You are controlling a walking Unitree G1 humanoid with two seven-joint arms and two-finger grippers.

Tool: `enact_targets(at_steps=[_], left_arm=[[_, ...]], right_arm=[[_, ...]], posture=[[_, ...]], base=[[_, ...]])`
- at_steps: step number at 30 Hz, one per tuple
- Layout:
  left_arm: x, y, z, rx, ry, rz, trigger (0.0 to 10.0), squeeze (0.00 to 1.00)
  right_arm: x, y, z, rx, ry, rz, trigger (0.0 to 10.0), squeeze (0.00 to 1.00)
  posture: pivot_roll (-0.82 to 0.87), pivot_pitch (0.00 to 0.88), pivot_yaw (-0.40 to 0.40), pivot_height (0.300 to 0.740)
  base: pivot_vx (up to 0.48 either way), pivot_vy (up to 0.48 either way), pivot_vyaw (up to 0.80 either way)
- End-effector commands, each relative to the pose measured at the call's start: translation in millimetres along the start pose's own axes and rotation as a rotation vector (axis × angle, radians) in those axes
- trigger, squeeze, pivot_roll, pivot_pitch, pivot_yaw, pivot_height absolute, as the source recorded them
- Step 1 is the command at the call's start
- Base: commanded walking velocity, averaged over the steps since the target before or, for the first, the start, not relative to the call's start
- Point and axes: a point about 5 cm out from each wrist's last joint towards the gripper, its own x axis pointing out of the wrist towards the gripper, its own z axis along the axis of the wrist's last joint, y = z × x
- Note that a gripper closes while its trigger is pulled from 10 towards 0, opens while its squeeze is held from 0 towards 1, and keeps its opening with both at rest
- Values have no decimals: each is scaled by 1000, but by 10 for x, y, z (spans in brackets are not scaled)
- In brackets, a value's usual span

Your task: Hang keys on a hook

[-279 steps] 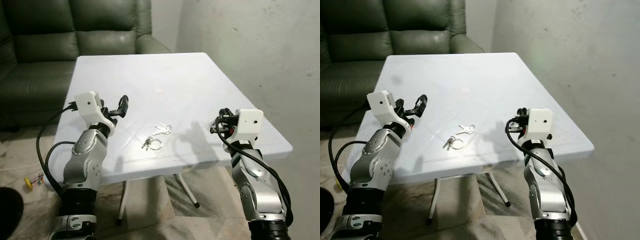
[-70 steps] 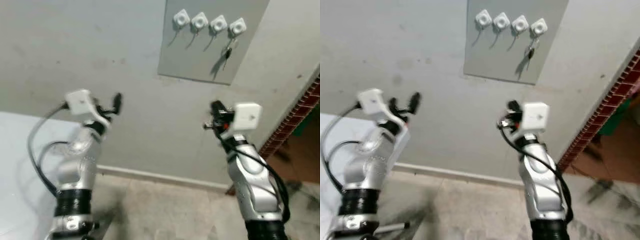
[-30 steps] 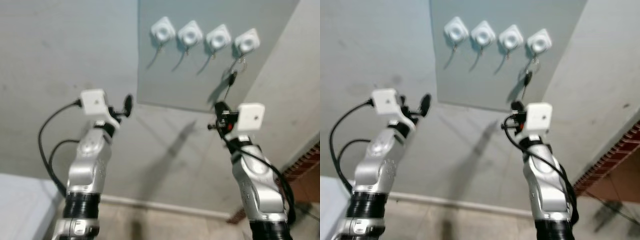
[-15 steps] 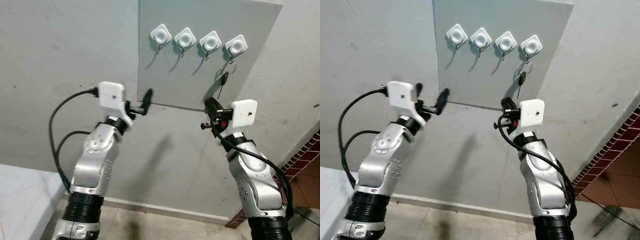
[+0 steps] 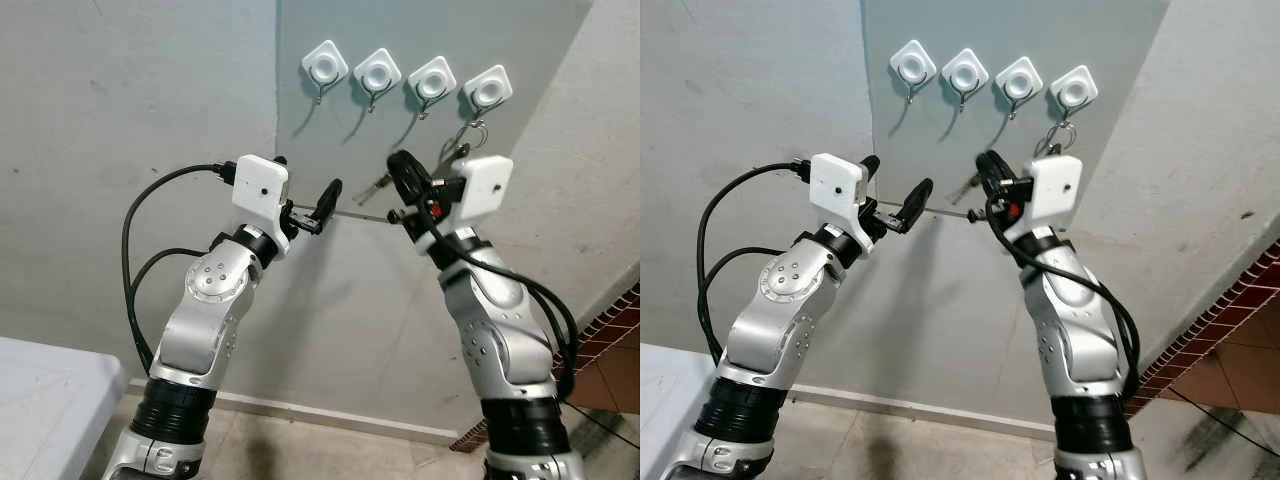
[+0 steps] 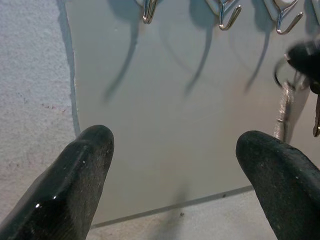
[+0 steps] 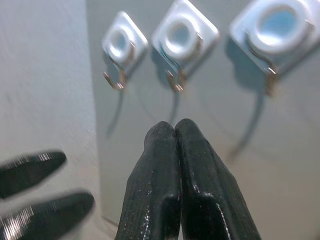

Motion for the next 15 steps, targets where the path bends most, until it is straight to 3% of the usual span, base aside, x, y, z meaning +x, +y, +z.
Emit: enact_targets(at_steps=[1, 6, 15], left_arm=[[35, -49, 119, 28, -33, -34, 10000, 0], [35, -103, 181, 45, -50, -82, 10000, 0], [46, -168, 246, 49, -64, -132, 10000, 0]], right_arm=[[19, -49, 68, 11, -34, -10, 10000, 0], [61, -69, 148, 81, -86, -14, 10000, 0], [-54, -138, 198, 177, -130, -21, 10000, 0]], posture=[[-51, 0, -78, 740], [-47, 0, -80, 740], [-57, 0, -68, 740]], base=[[0, 0, 0], [0, 0, 0], [0, 0, 0]])
